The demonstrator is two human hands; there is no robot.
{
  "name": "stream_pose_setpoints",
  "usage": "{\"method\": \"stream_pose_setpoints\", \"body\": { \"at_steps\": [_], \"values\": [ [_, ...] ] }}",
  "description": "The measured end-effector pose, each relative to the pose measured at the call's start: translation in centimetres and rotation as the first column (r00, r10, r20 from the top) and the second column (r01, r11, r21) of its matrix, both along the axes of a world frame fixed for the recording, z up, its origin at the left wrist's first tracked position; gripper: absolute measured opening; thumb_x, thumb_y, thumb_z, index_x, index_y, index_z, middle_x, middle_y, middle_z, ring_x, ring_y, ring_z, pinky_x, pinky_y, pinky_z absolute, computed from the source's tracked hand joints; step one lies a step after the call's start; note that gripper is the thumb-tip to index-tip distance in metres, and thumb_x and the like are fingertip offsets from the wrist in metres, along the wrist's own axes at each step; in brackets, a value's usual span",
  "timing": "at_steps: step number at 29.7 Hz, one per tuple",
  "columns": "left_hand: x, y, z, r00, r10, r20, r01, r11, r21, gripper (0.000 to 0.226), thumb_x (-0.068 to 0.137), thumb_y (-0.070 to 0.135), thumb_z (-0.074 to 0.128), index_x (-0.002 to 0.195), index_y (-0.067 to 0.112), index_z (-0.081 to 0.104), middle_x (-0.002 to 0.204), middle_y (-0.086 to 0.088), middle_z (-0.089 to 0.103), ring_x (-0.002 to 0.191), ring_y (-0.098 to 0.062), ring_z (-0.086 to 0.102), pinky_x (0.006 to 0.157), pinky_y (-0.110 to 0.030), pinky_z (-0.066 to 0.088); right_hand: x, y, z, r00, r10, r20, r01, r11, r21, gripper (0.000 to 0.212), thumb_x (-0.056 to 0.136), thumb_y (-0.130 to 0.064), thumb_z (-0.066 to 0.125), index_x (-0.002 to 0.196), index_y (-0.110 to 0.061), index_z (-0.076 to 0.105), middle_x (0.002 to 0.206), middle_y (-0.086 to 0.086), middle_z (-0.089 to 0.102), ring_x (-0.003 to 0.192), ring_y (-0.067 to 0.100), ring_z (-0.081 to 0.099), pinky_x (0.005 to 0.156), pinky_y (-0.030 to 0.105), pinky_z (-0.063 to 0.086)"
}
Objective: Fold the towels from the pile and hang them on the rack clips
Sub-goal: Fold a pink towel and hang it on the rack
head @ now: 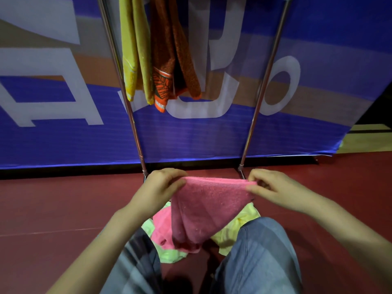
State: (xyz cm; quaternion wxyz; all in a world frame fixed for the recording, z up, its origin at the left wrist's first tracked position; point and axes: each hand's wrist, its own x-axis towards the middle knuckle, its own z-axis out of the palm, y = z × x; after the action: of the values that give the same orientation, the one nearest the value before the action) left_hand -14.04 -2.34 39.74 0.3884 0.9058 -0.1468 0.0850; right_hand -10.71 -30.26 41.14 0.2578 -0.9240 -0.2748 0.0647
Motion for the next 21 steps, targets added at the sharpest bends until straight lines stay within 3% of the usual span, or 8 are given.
{"method": "stream_pose_setpoints", "body": {
  "at_steps": [2,5,6,8,10,12,16,21],
  "values": [
    [0.3,0.1,0.4,0.999,-0.035,0.007,0.034,0.995,0.096,0.036,0.082,0.031,0.044,0.101,0.009,0.066,0.097,-0.002,0.069,0.086,-0.004,0.058,0.078,-0.013,0.040,0.0,0.1,0.1,1.000,0.012,-0.009,-0.012,1.000,-0.021,0.024,0.082,-0.035,0.062,0.065,-0.034,0.045,0.074,-0.002,0.065,0.069,0.012,0.061,0.066,0.030,0.047],
    [0.5,0.3,1.3,0.999,-0.030,0.027,0.028,0.995,0.096,0.038,0.081,0.030,0.044,0.102,0.009,0.067,0.099,0.000,0.069,0.092,-0.003,0.055,0.078,-0.010,0.039,0.0,0.5,0.5,0.995,-0.061,-0.081,0.075,0.981,0.180,0.025,0.078,-0.020,0.068,0.062,-0.026,0.050,0.064,0.016,0.064,0.056,0.029,0.057,0.057,0.035,0.045],
    [0.5,0.3,1.7,0.999,-0.018,0.026,0.017,0.998,0.056,0.037,0.079,0.029,0.045,0.101,0.008,0.067,0.097,0.002,0.068,0.091,0.001,0.054,0.077,-0.006,0.038,0.0,0.6,0.7,0.991,-0.089,-0.100,0.113,0.957,0.269,0.025,0.077,-0.014,0.069,0.062,-0.024,0.051,0.060,0.016,0.061,0.052,0.025,0.052,0.055,0.033,0.042],
    [0.6,0.5,2.5,1.000,0.007,0.029,-0.007,1.000,-0.017,0.035,0.077,0.027,0.050,0.098,0.007,0.069,0.092,0.004,0.067,0.086,0.007,0.056,0.076,-0.006,0.041,0.2,1.1,1.3,0.985,-0.137,-0.107,0.169,0.890,0.422,0.027,0.074,-0.004,0.069,0.062,-0.021,0.053,0.058,0.006,0.057,0.052,0.009,0.052,0.053,0.023,0.042],
    [0.6,0.8,3.3,0.999,0.034,0.020,-0.032,0.997,-0.065,0.024,0.080,0.022,0.058,0.095,0.007,0.070,0.089,-0.001,0.071,0.081,-0.004,0.064,0.075,-0.019,0.050,0.2,1.7,2.2,0.979,-0.175,-0.103,0.203,0.822,0.532,0.025,0.073,0.003,0.068,0.065,-0.017,0.055,0.062,0.001,0.056,0.052,0.000,0.053,0.052,0.010,0.043],
    [0.7,1.0,4.0,0.998,0.055,0.008,-0.054,0.994,-0.093,0.014,0.083,0.011,0.062,0.094,0.007,0.070,0.081,0.003,0.073,0.076,-0.016,0.068,0.070,-0.026,0.052,0.4,2.1,2.9,0.974,-0.212,-0.076,0.215,0.770,0.601,0.026,0.073,0.005,0.067,0.068,-0.019,0.057,0.065,-0.001,0.057,0.056,-0.003,0.055,0.055,0.007,0.044],
    [0.7,1.1,5.1,0.996,0.084,-0.023,-0.087,0.979,-0.186,0.012,0.079,0.008,0.065,0.087,0.013,0.072,0.065,0.029,0.067,0.069,0.007,0.063,0.065,-0.007,0.049,0.6,2.2,3.7,0.968,-0.239,-0.082,0.226,0.671,0.706,0.030,0.075,0.002,0.065,0.079,-0.027,0.057,0.056,-0.009,0.063,0.054,-0.001,0.056,0.059,0.007,0.044],
    [1.0,-0.3,7.5,0.991,0.131,-0.032,-0.132,0.897,-0.421,0.011,0.077,0.005,0.066,0.085,0.010,0.070,0.053,0.019,0.066,0.053,0.002,0.058,0.054,-0.008,0.048,0.4,3.2,5.3,0.968,-0.236,-0.086,0.201,0.521,0.830,0.026,0.081,0.001,0.058,0.081,-0.025,0.054,0.052,-0.015,0.060,0.054,-0.004,0.055,0.057,0.008,0.045]
  ]
}}
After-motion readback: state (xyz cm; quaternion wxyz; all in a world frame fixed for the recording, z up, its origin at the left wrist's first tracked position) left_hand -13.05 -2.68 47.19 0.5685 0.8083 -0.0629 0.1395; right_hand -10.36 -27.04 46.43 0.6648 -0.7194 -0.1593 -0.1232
